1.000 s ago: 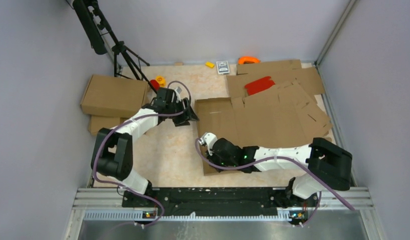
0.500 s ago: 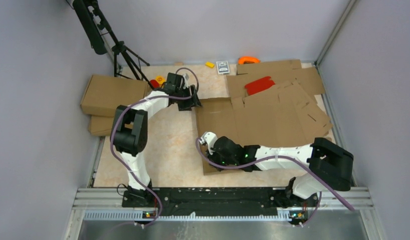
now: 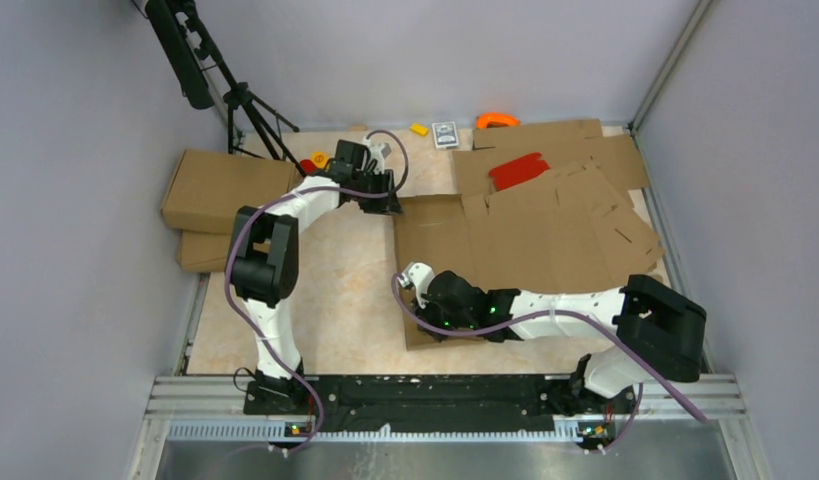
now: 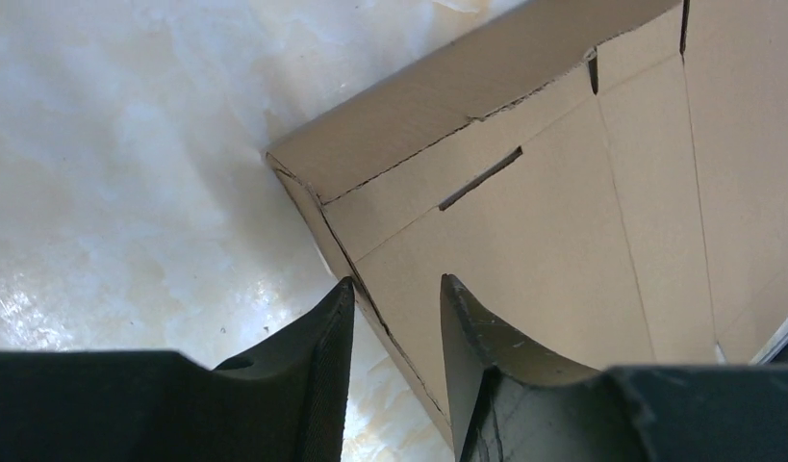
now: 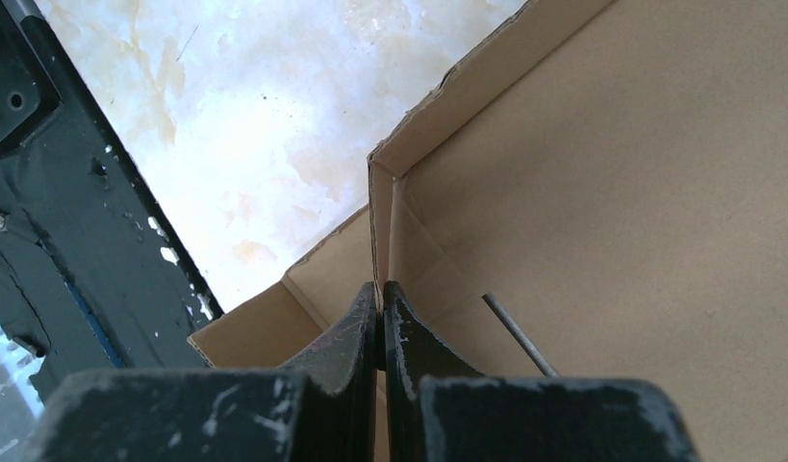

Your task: Fold the paper box

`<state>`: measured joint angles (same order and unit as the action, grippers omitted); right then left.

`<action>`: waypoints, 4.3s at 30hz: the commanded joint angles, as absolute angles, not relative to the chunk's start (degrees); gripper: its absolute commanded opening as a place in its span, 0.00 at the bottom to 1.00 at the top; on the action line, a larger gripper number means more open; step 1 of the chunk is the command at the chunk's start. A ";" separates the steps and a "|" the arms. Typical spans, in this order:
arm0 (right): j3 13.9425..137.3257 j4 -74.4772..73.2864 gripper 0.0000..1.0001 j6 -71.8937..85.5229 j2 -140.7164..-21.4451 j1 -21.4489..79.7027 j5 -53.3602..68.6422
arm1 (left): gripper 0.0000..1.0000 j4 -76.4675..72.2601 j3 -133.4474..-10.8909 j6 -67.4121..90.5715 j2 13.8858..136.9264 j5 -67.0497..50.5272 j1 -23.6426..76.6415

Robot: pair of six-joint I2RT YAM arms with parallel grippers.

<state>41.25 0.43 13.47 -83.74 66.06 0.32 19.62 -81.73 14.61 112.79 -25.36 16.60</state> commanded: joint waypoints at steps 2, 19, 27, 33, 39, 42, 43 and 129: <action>42.43 1.08 0.00 12.95 -83.93 65.17 0.68 | 0.41 17.61 -82.67 8.36 113.75 -30.56 16.65; 43.24 0.29 0.00 12.66 -84.46 64.79 1.19 | 0.51 19.57 -87.95 6.88 116.85 -22.13 16.70; 43.07 0.36 0.00 12.74 -84.46 64.47 0.74 | 0.20 19.28 -86.34 4.36 116.07 -24.77 16.79; 43.23 0.18 0.04 14.17 -84.36 63.05 -2.26 | 0.12 18.04 -82.56 2.24 112.95 -24.93 17.90; 43.57 0.67 0.04 14.86 -83.88 62.14 -2.19 | 0.07 20.37 -80.70 -2.30 111.13 -17.82 21.79; 43.77 0.57 0.04 14.62 -83.80 62.12 -2.08 | 0.06 21.01 -80.19 -3.13 110.64 -16.17 23.28; 43.85 0.48 0.04 14.52 -83.84 62.14 -2.04 | 0.06 21.27 -80.20 -3.47 110.41 -15.27 23.80; 40.51 1.47 0.63 11.71 -80.98 59.52 10.68 | 0.09 20.44 -87.47 -3.39 119.22 -20.68 28.98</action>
